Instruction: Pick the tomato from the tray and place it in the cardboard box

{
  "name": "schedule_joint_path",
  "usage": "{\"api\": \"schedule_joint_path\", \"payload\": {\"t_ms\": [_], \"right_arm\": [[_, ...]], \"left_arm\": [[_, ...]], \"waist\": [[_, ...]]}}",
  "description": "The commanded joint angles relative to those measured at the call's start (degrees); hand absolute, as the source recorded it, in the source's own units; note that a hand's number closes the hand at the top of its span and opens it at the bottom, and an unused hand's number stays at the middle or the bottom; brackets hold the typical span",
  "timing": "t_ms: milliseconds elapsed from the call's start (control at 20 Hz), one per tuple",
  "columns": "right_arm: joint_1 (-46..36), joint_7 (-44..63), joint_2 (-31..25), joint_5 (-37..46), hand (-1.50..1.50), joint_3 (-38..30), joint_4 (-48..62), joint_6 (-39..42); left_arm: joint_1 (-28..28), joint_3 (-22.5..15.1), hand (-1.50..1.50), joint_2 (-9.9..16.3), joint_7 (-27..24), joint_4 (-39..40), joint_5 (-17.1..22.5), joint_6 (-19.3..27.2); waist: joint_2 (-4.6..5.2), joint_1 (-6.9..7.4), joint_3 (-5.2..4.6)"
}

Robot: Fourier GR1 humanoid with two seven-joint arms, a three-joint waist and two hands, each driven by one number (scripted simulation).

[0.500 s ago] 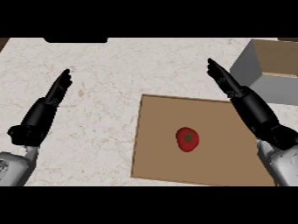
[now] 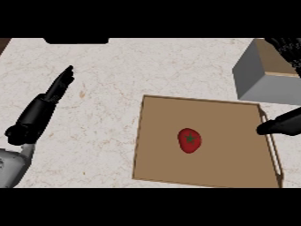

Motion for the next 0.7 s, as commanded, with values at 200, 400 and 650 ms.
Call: {"api": "schedule_joint_path", "payload": {"t_ms": [200, 400, 650], "right_arm": [[4.4, -23.9, -2.5, 16.8, -1.50, 2.8, 5.5, 3.9], [0.3, -24.1, -5.6, 22.0, -1.50, 3.8, 4.1, 4.4], [-2.3, -13.8, -9.2, 31.4, -1.50, 11.7, -2.3, 8.0]], "left_arm": [[-1.0, 0.8, 0.00, -0.7, 1.6, -0.7, -0.6, -2.7], [0.6, 2.8, 0.00, 0.3, -0.5, 0.3, 0.9, -5.9], [-1.7, 1.1, 0.00, -2.6, 2.4, -0.1, -1.5, -3.7]], "waist": [[0.19, 0.49, 0.14], [0.10, 0.88, 0.05], [0.04, 0.72, -0.05]]}}
